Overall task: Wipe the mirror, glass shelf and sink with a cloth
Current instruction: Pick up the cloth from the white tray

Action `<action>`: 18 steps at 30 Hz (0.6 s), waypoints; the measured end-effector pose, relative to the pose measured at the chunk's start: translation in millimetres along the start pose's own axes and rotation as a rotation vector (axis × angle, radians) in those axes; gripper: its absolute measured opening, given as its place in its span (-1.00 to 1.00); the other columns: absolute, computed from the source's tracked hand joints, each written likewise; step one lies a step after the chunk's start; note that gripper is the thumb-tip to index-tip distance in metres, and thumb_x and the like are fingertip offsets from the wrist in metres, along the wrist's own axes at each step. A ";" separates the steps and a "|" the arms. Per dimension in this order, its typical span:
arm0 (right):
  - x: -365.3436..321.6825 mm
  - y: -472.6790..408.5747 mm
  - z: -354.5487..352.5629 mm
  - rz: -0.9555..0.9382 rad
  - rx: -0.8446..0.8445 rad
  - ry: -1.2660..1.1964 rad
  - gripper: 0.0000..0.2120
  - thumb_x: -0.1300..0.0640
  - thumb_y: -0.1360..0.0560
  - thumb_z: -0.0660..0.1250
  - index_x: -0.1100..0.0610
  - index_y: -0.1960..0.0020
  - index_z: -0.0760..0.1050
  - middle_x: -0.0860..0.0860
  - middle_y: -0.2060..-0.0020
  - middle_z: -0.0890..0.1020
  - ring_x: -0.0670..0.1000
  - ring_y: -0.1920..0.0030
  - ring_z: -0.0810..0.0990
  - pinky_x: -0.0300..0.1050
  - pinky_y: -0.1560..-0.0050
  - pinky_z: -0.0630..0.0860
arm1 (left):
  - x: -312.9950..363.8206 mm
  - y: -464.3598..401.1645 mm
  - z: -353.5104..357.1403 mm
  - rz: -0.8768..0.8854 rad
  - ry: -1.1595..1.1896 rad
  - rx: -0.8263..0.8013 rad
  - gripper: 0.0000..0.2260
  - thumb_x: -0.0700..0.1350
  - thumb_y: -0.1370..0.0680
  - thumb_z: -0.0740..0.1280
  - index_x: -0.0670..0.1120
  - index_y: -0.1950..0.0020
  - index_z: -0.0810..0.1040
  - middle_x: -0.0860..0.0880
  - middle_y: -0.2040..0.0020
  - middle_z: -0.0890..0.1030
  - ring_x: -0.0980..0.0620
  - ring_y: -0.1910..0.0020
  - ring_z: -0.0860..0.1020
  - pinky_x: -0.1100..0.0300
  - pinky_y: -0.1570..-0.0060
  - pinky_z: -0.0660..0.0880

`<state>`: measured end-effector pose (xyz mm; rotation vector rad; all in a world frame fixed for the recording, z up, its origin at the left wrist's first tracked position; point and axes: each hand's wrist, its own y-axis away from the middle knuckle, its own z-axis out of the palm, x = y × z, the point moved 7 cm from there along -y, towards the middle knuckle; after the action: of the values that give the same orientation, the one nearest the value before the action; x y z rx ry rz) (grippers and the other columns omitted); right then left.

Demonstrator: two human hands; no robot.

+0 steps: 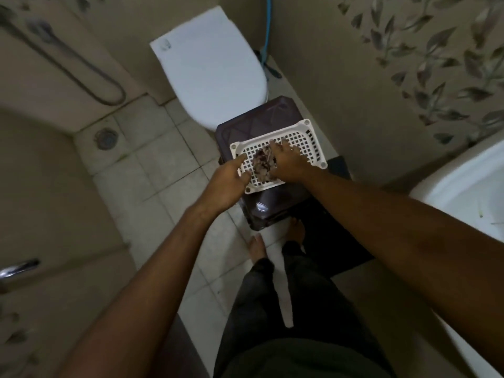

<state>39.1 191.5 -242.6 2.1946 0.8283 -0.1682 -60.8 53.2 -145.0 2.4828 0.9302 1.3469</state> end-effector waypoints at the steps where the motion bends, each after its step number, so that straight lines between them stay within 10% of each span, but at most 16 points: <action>1: 2.3 -12.9 6.2 0.004 -0.004 0.033 -0.10 -0.14 -0.50 0.38 0.01 -0.63 -0.08 0.18 -0.60 -0.08 0.34 -0.56 -0.05 0.37 -0.49 0.02 | -2.6 -5.4 2.0 0.023 0.015 0.017 -0.61 -0.20 -0.58 0.28 -0.08 -0.42 0.48 0.01 -0.27 0.58 0.25 -0.13 0.47 0.57 -0.01 0.25; 10: 13.6 -53.3 52.7 -0.009 0.090 0.188 -0.23 -0.21 -0.55 0.25 -0.04 -0.62 -0.04 0.21 -0.59 -0.05 0.35 -0.55 -0.02 0.52 -0.40 0.09 | -27.4 -33.9 22.8 -0.026 0.079 0.079 -0.57 -0.24 -0.58 0.30 -0.06 -0.45 0.44 -0.09 -0.32 0.47 0.51 -0.03 0.28 0.78 0.06 0.07; 14: 17.1 -63.3 47.6 0.019 0.205 0.253 -0.39 -0.05 -0.54 0.35 -0.06 -0.52 0.20 0.21 -0.44 0.24 0.24 -0.36 0.30 0.25 -0.24 0.46 | -35.0 -39.2 28.3 -0.146 0.208 0.063 -0.62 -0.21 -0.62 0.28 0.27 -0.25 0.42 0.51 -0.10 0.27 0.81 0.07 0.20 0.78 0.13 0.14; 18: 18.0 -66.6 44.4 -0.002 0.254 0.148 -0.48 0.14 -0.48 0.43 0.00 -0.38 0.35 0.17 -0.30 0.35 0.19 -0.28 0.36 0.07 -0.14 0.53 | -40.1 -35.0 36.7 -0.268 0.300 -0.008 -0.60 -0.19 -0.63 0.23 0.39 -0.08 0.41 0.69 0.14 0.38 0.78 0.14 0.29 0.74 0.25 0.23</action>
<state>18.4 202.1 -321.3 2.4674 0.9339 -0.1180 -62.8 62.3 -209.0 2.0880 1.2622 1.6458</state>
